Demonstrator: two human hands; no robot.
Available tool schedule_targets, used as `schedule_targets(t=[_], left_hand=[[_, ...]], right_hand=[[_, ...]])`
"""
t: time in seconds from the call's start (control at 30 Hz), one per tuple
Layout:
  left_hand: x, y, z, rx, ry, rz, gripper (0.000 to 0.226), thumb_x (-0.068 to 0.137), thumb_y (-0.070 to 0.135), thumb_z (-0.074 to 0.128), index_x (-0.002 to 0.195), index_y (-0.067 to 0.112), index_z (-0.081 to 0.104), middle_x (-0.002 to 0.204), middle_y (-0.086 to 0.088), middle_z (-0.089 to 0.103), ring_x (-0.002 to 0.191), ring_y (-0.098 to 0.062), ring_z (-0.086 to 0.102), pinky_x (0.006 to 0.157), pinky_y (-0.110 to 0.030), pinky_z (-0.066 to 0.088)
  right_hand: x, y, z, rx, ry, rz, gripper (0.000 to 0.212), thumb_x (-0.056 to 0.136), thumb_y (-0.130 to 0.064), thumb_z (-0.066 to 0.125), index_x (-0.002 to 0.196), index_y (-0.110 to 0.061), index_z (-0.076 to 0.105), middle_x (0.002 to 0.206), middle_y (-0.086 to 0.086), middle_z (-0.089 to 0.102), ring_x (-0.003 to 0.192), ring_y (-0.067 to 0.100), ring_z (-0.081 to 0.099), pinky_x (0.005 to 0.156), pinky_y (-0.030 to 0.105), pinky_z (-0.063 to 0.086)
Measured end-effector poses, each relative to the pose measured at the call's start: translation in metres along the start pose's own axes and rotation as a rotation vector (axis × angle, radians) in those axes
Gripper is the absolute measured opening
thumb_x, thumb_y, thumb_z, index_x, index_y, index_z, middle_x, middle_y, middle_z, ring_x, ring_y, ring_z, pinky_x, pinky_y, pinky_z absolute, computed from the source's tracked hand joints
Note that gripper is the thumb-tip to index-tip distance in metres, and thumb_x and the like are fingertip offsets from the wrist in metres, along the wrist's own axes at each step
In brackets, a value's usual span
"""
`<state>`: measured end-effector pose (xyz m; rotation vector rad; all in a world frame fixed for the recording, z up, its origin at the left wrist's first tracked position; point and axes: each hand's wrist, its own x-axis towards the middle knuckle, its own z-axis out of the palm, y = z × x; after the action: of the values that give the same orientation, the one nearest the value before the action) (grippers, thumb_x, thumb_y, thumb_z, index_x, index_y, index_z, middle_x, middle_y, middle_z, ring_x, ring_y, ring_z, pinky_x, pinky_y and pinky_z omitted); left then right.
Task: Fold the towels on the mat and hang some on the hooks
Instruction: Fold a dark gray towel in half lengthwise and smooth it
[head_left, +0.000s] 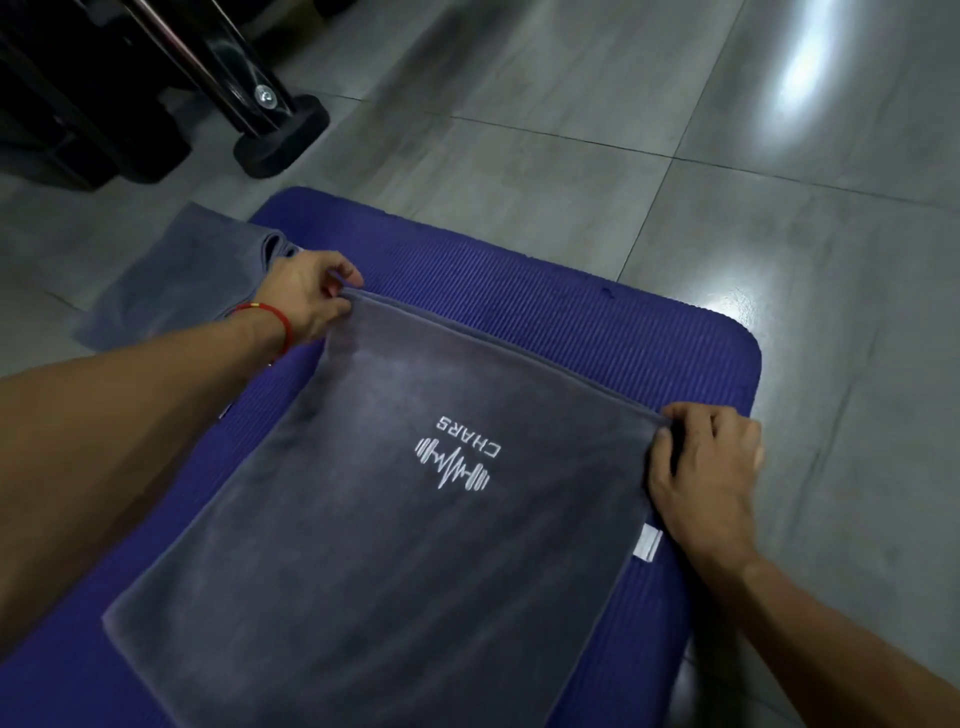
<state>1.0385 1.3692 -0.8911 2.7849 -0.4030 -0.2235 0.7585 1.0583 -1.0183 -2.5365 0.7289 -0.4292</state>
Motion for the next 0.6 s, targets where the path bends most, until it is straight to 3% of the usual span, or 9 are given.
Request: schedule_targets(t=[0.17, 0.27, 0.33, 0.37, 0.43, 0.5, 0.6], left_hand=[[-0.058, 0.000, -0.048, 0.022, 0.015, 0.061, 0.019, 0.085, 0.002, 0.072, 0.094, 0.018, 0.076, 0.077, 0.006, 0.068, 0.075, -0.010, 0.061, 0.075, -0.023, 0.040], [-0.094, -0.007, -0.071, -0.013, 0.076, 0.063, 0.020, 0.084, 0.004, 0.075, 0.094, 0.020, 0.078, 0.077, 0.008, 0.069, 0.075, -0.009, 0.063, 0.078, -0.026, 0.046], [-0.119, -0.016, -0.084, -0.051, 0.112, 0.035, 0.020, 0.084, 0.005, 0.075, 0.093, 0.022, 0.077, 0.078, 0.007, 0.071, 0.070, -0.001, 0.064, 0.074, -0.028, 0.051], [-0.133, -0.023, -0.092, -0.069, 0.129, 0.021, 0.021, 0.084, 0.005, 0.075, 0.092, 0.024, 0.077, 0.079, 0.005, 0.071, 0.070, 0.000, 0.065, 0.071, -0.028, 0.051], [-0.163, -0.039, -0.110, -0.087, 0.180, -0.008, 0.020, 0.083, 0.006, 0.076, 0.092, 0.024, 0.077, 0.085, 0.000, 0.074, 0.082, -0.013, 0.070, 0.076, -0.032, 0.053], [-0.200, -0.056, -0.132, -0.095, 0.242, -0.037, 0.018, 0.084, 0.009, 0.077, 0.095, 0.023, 0.077, 0.089, -0.002, 0.075, 0.087, -0.020, 0.070, 0.084, -0.038, 0.056], [-0.268, -0.087, -0.173, -0.142, 0.317, -0.129, 0.015, 0.087, 0.010, 0.076, 0.096, 0.022, 0.076, 0.087, -0.002, 0.075, 0.081, -0.015, 0.070, 0.082, -0.034, 0.057]], right_hand=[[-0.005, -0.005, -0.028, -0.086, -0.154, -0.026, 0.005, 0.098, -0.018, 0.053, 0.096, -0.018, 0.058, 0.096, 0.006, 0.058, 0.094, 0.028, 0.048, 0.084, 0.049, 0.044], [-0.005, -0.020, -0.051, 0.046, -0.165, -0.039, 0.017, 0.094, -0.006, 0.054, 0.081, -0.018, 0.055, 0.079, -0.001, 0.059, 0.076, 0.021, 0.056, 0.067, 0.029, 0.045], [-0.010, -0.039, -0.070, 0.176, -0.120, -0.016, 0.012, 0.094, -0.004, 0.058, 0.086, -0.013, 0.059, 0.078, -0.005, 0.059, 0.070, 0.011, 0.056, 0.060, 0.018, 0.038], [-0.013, -0.049, -0.079, 0.208, -0.100, -0.019, 0.005, 0.094, -0.007, 0.060, 0.095, -0.012, 0.062, 0.083, -0.005, 0.060, 0.073, 0.012, 0.056, 0.064, 0.018, 0.038], [-0.018, -0.067, -0.096, 0.193, -0.065, -0.063, 0.014, 0.094, -0.011, 0.062, 0.107, -0.008, 0.068, 0.091, 0.000, 0.064, 0.079, 0.015, 0.057, 0.070, 0.022, 0.040], [-0.020, -0.094, -0.115, 0.213, -0.038, -0.120, 0.014, 0.092, -0.013, 0.063, 0.101, -0.009, 0.074, 0.085, 0.001, 0.066, 0.076, 0.016, 0.058, 0.071, 0.025, 0.040], [-0.019, -0.157, -0.148, 0.329, -0.024, -0.176, 0.010, 0.090, -0.014, 0.061, 0.084, -0.014, 0.069, 0.067, -0.006, 0.061, 0.066, 0.019, 0.058, 0.067, 0.026, 0.038]])
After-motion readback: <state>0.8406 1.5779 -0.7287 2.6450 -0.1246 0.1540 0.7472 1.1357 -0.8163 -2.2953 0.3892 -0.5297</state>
